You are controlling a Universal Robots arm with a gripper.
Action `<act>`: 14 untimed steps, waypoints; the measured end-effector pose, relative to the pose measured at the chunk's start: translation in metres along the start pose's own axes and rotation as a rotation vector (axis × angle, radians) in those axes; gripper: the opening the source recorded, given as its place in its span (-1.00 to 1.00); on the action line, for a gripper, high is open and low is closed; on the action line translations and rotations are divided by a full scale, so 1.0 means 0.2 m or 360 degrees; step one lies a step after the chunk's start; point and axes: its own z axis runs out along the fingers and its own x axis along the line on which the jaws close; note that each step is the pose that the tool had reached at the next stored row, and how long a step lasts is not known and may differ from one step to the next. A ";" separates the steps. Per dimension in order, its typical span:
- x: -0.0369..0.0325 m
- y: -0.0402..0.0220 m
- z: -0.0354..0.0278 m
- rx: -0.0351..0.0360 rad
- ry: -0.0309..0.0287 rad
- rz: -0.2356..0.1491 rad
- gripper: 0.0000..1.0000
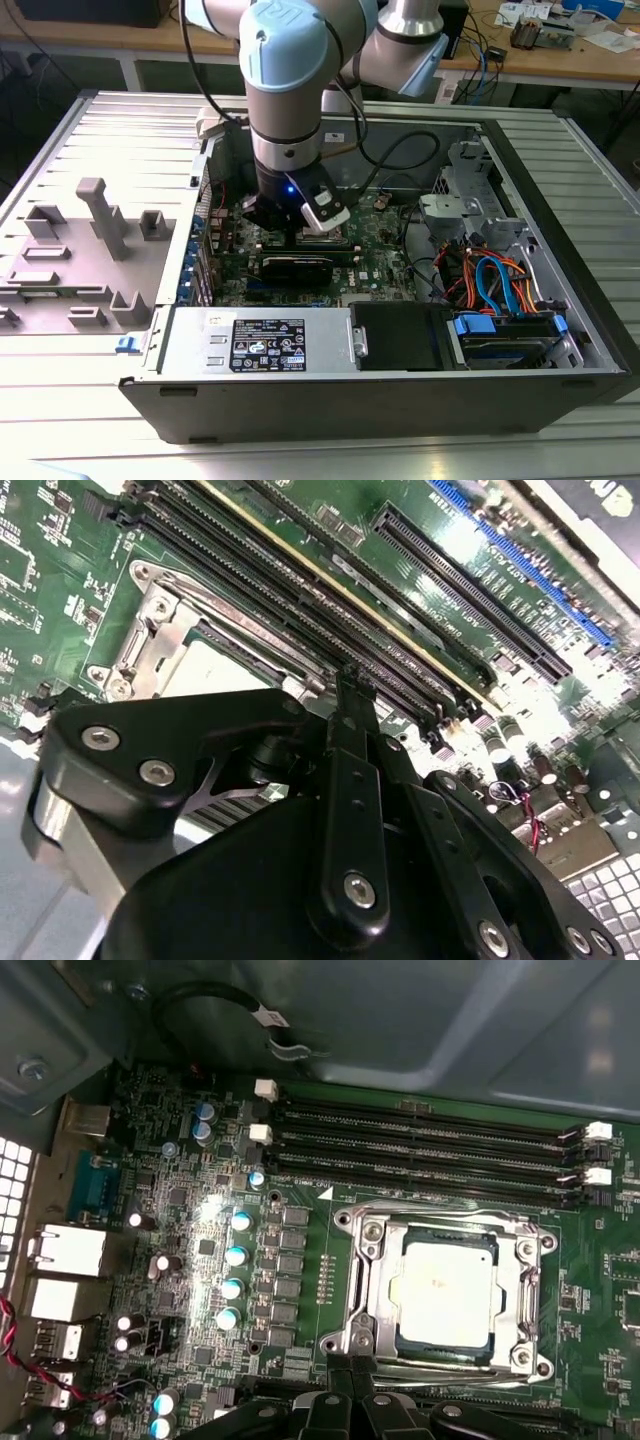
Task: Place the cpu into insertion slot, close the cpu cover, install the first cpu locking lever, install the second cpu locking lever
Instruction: 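Install the second cpu locking lever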
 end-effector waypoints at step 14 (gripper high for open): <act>0.028 -0.008 0.032 -0.0094 -0.00249 0.0002 -0.79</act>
